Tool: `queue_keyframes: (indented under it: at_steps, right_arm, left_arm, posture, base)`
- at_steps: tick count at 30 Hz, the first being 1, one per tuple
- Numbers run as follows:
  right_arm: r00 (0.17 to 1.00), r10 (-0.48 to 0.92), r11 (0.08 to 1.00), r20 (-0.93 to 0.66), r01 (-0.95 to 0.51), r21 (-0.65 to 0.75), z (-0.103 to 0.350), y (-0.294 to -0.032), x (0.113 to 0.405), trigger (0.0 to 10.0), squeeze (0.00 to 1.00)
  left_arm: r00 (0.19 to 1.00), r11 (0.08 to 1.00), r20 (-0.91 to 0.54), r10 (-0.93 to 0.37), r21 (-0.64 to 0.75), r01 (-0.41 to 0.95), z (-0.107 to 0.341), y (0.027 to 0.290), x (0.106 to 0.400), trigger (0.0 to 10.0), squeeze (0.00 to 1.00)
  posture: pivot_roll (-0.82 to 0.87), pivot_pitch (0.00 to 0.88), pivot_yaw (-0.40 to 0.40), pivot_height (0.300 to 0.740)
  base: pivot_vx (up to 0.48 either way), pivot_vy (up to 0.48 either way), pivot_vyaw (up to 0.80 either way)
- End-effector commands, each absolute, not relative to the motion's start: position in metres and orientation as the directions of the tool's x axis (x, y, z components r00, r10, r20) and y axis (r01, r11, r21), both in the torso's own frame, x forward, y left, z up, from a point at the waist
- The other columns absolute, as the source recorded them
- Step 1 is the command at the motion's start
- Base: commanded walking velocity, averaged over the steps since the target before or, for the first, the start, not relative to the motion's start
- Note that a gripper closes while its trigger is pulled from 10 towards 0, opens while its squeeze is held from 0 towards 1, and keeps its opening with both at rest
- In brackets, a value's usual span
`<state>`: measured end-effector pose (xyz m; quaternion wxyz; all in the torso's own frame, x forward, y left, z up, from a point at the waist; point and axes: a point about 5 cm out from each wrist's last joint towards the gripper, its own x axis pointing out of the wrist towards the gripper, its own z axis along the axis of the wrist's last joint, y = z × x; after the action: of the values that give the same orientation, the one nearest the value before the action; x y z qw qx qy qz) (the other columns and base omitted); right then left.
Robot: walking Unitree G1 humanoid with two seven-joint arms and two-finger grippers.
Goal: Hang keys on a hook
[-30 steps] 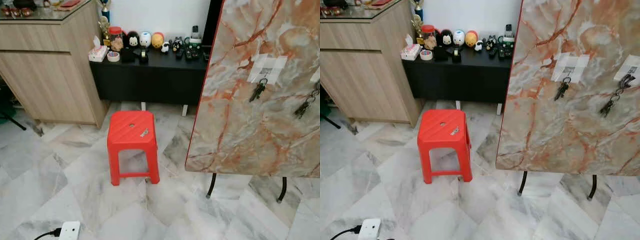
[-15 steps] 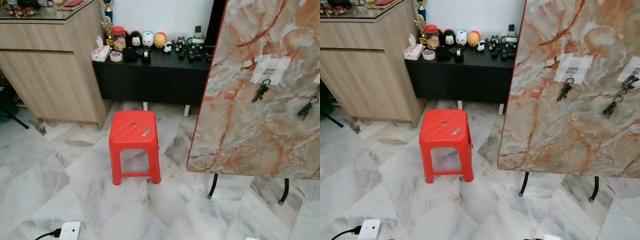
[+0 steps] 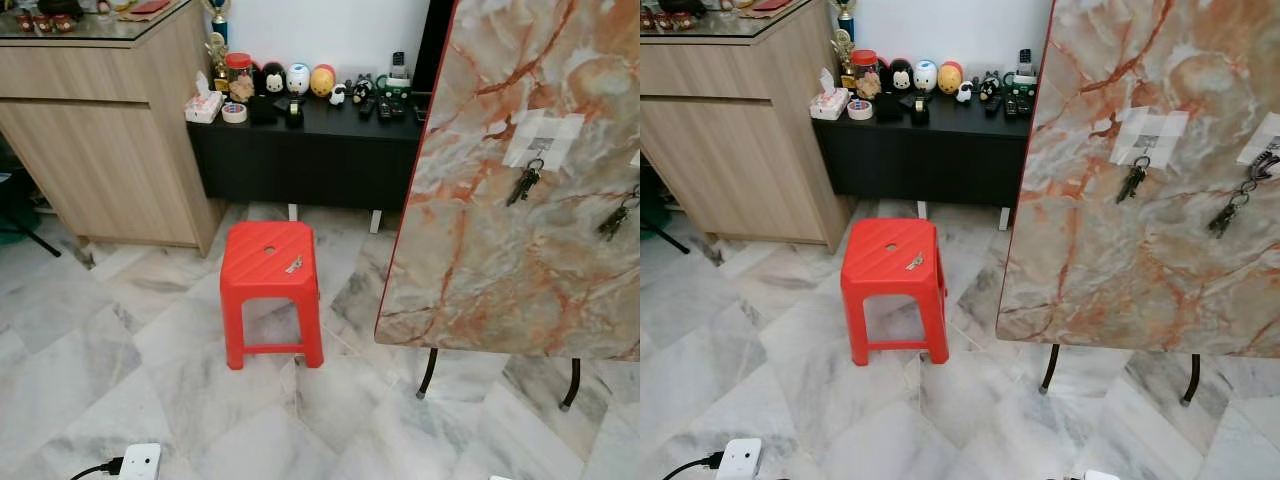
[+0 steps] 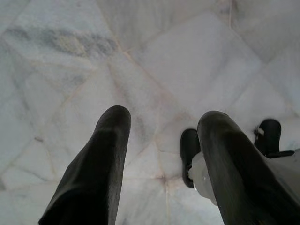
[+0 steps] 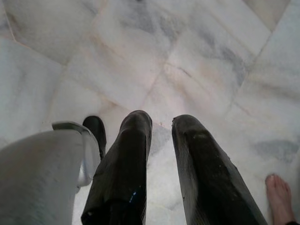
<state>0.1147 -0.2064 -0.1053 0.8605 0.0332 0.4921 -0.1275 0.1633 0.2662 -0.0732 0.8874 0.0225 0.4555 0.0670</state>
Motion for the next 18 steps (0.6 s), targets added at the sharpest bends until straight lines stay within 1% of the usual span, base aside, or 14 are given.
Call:
queue_keyframes:
  at_steps: [1, 5, 18]
  right_arm:
    - [0.483, -0.169, 0.967, -0.859, 0.248, -0.051, -0.107, -0.197, 0.115, 10.0, 0.00]
    - [0.492, -0.137, 0.979, -0.860, 0.200, -0.042, -0.107, -0.187, 0.118, 10.0, 0.00]
    - [0.500, -0.122, 0.982, -0.857, 0.188, -0.030, -0.106, -0.182, 0.123, 10.0, 0.00]
  left_arm:
    - [0.553, 0.989, -0.821, 0.144, 0.103, -0.105, -0.076, 0.268, 0.156, 10.0, 0.00]
    - [0.554, 0.989, -0.820, 0.144, 0.101, -0.107, -0.076, 0.268, 0.156, 10.0, 0.00]
    - [0.552, 0.989, -0.821, 0.146, 0.105, -0.107, -0.075, 0.269, 0.156, 10.0, 0.00]
  posture:
    - [0.05, 0.000, -0.032, 0.740]
    - [0.06, 0.000, -0.033, 0.740]
    - [0.06, 0.000, -0.029, 0.740]
  base:
    - [0.000, 0.371, 0.00]
    - [0.000, 0.370, 0.00]
    - [0.000, 0.379, 0.00]
